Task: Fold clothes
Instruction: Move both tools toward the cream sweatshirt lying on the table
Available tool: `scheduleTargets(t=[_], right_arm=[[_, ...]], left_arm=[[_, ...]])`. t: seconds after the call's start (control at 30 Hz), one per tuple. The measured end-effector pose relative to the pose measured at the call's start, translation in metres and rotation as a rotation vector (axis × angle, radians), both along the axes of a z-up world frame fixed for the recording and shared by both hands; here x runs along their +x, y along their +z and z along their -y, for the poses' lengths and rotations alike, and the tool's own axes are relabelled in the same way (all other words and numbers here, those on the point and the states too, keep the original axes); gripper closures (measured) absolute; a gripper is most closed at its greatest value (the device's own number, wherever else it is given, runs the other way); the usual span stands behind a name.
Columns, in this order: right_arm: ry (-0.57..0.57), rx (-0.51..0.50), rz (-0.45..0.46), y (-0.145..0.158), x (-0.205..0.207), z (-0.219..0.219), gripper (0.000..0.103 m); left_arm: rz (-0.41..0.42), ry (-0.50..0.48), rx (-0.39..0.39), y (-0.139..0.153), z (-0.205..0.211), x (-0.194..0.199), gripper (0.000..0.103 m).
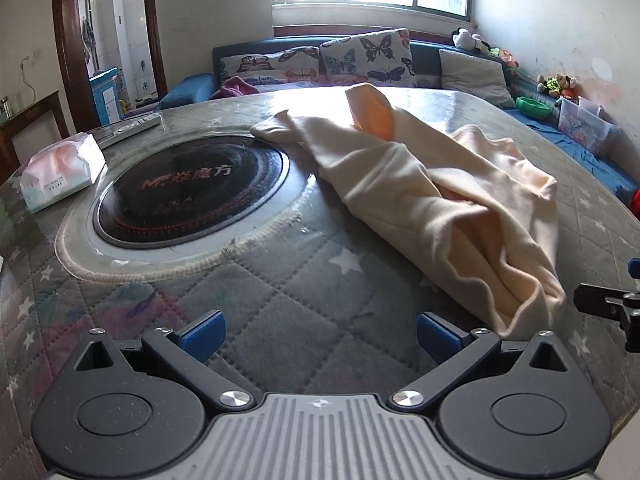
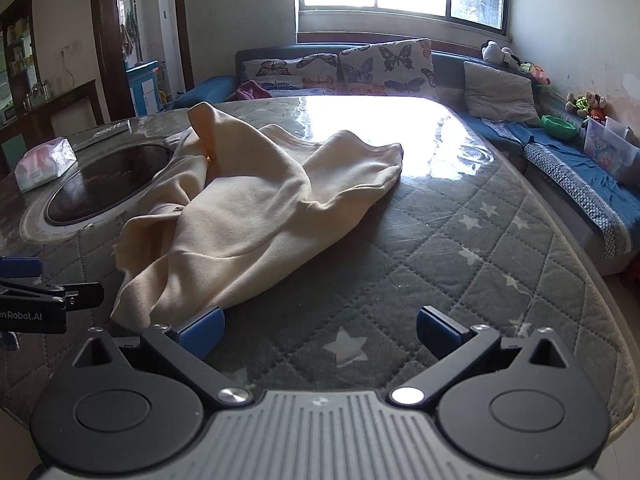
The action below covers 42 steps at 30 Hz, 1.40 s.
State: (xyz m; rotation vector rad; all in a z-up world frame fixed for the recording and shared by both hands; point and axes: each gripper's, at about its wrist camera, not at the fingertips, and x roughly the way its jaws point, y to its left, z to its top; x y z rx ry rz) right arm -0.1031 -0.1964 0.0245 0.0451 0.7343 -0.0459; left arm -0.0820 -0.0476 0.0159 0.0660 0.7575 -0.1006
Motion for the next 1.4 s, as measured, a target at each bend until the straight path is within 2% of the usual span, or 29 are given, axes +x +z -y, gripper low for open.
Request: scheduleTargets(t=[0.53, 1.4], right_arm=[[0.024, -0.003, 0.013, 0.005, -0.015, -0.011, 0.000], [0.052, 0.002, -0.001, 0.003, -0.015, -0.017, 0.000]], left_arm=[[0.013, -0.009, 0.030, 0.006, 0.011, -0.019, 0.000], [0.012, -0.039, 0.044, 0.008, 0.021, -0.023, 0.000]])
